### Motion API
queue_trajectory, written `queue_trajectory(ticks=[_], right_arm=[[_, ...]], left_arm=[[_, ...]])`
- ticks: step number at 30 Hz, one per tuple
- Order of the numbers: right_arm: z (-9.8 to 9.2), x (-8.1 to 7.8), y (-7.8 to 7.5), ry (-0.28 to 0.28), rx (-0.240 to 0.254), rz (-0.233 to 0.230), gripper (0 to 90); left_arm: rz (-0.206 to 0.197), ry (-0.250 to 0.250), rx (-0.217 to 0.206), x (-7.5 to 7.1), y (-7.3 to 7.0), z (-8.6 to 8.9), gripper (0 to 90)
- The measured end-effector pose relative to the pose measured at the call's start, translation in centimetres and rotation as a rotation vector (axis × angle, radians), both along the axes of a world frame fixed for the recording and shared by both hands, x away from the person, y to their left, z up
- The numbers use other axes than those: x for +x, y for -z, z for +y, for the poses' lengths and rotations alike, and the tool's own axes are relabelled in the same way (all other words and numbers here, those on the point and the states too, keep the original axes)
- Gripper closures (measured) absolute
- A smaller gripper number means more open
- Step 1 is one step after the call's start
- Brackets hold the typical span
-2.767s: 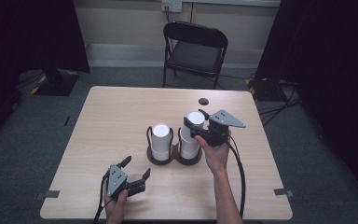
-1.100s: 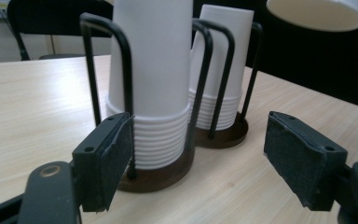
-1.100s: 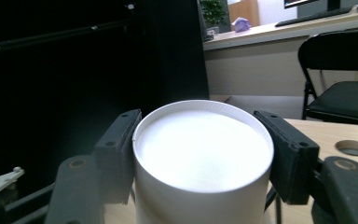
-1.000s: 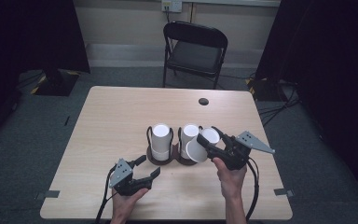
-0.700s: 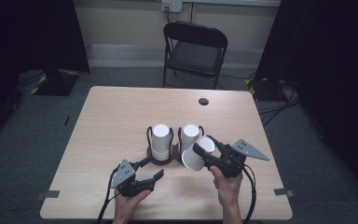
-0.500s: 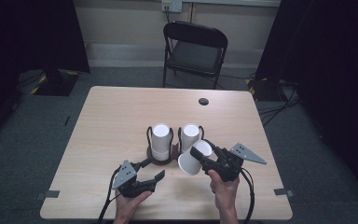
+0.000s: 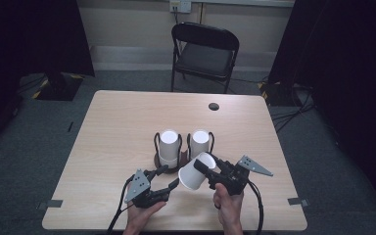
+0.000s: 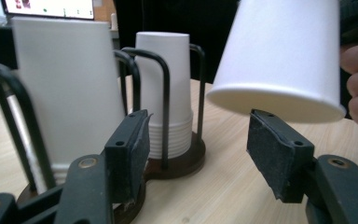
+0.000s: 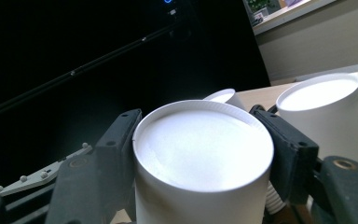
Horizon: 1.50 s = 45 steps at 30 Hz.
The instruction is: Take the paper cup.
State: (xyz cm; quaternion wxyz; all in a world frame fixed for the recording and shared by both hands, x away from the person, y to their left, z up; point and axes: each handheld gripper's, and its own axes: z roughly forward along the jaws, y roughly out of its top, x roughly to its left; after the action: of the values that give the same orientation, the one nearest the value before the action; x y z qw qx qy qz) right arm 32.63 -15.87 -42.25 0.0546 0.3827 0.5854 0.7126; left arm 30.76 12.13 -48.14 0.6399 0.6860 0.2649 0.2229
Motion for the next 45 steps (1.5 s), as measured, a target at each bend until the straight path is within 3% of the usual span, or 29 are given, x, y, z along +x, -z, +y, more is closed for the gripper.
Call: queue_trajectory(ticks=[3, 6, 11, 15, 24, 28, 31, 35, 39, 45], right_arm=[[0.3, 0.0, 0.2, -0.010, 0.004, 0.005, 35.3], [0.5, -0.1, 0.4, -0.025, 0.016, 0.012, 35.3], [0.9, -0.3, 0.6, -0.036, 0.044, 0.016, 35.3], [1.4, -0.3, 0.8, -0.058, 0.058, 0.036, 35.3], [1.9, -0.1, 1.0, -0.098, 0.102, 0.068, 35.4], [2.1, 0.1, 1.1, -0.112, 0.112, 0.083, 35.3], [2.2, 0.2, 1.2, -0.117, 0.112, 0.086, 35.0], [2.4, 0.2, 1.2, -0.112, 0.093, 0.081, 34.0], [2.4, 0.2, 1.3, -0.080, 0.063, 0.058, 31.4], [2.2, 0.0, 1.0, -0.023, -0.007, 0.014, 29.9]], left_arm=[[-0.023, 0.000, 0.023, 0.0, 0.2, -0.4, 45.1], [-0.043, 0.003, 0.020, 0.1, 0.3, -0.7, 50.0], [-0.058, 0.025, -0.004, 0.2, 0.4, -1.0, 59.1], [-0.100, 0.050, -0.046, 0.4, 0.7, -1.3, 62.8], [-0.150, 0.024, -0.093, 0.3, 0.6, -1.5, 68.2], [-0.152, 0.019, -0.101, 0.2, 0.4, -1.4, 68.7], [-0.146, 0.018, -0.098, 0.2, 0.5, -1.1, 76.3], [-0.134, 0.037, -0.092, 0.3, 0.8, -1.0, 79.2], [-0.123, 0.080, -0.076, 0.2, 0.8, -1.1, 83.2], [-0.099, 0.086, -0.057, 0.2, 0.7, -1.0, 83.7]])
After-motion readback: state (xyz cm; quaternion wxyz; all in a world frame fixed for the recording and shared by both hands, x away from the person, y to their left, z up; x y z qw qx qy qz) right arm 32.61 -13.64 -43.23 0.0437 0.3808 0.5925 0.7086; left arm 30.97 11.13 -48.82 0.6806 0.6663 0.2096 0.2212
